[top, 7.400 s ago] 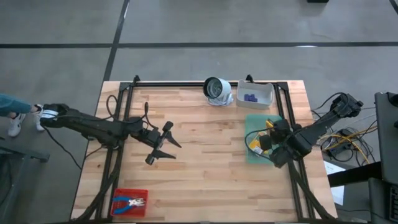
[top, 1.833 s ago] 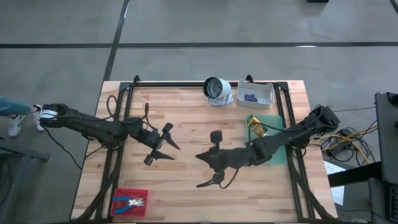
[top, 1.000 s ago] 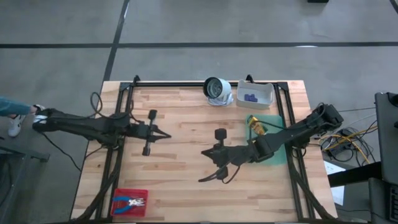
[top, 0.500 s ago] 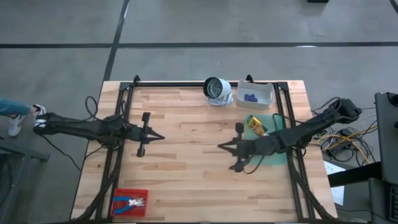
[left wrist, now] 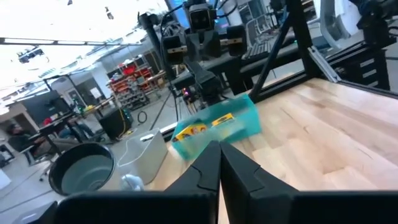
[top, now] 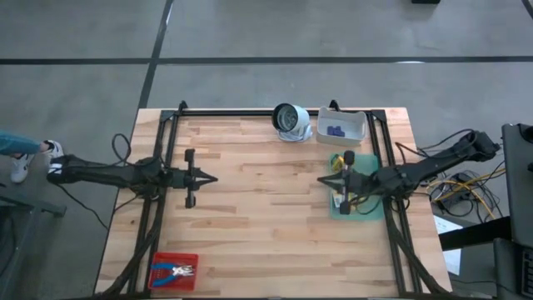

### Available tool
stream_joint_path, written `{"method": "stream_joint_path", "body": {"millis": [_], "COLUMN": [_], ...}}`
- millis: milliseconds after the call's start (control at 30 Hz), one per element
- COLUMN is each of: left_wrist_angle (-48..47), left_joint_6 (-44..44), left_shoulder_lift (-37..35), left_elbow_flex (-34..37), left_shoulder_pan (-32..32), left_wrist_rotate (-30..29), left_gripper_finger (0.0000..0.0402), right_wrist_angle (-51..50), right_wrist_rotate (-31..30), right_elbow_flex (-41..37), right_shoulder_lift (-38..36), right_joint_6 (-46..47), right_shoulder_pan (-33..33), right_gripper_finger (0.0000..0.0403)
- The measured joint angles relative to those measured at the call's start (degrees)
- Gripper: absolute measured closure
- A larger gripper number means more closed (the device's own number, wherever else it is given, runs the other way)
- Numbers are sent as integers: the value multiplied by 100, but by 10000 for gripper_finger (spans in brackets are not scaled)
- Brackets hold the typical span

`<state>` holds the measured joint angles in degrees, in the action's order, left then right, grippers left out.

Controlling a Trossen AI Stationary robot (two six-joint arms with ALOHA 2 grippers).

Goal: Pick & Place School Supplies
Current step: Return to Home Position

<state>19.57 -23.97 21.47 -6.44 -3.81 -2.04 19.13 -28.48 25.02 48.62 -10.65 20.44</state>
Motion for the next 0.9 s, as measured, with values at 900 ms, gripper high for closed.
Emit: {"method": "stream_joint_path", "body": {"millis": [900], "left_wrist_angle": [147], "left_joint_6": [19], "left_shoulder_lift": [-229], "left_elbow_flex": [593], "left_shoulder_pan": [453], "left_wrist_rotate": [-373], "left_gripper_finger": [395], "right_wrist_angle": [139], "right_wrist_rotate": [-17], "right_elbow_flex": [-1431], "right_shoulder_lift": [-1830], "right_joint_6": [313], "right_shoulder_pan": [-303], "right_gripper_finger": [394]}}
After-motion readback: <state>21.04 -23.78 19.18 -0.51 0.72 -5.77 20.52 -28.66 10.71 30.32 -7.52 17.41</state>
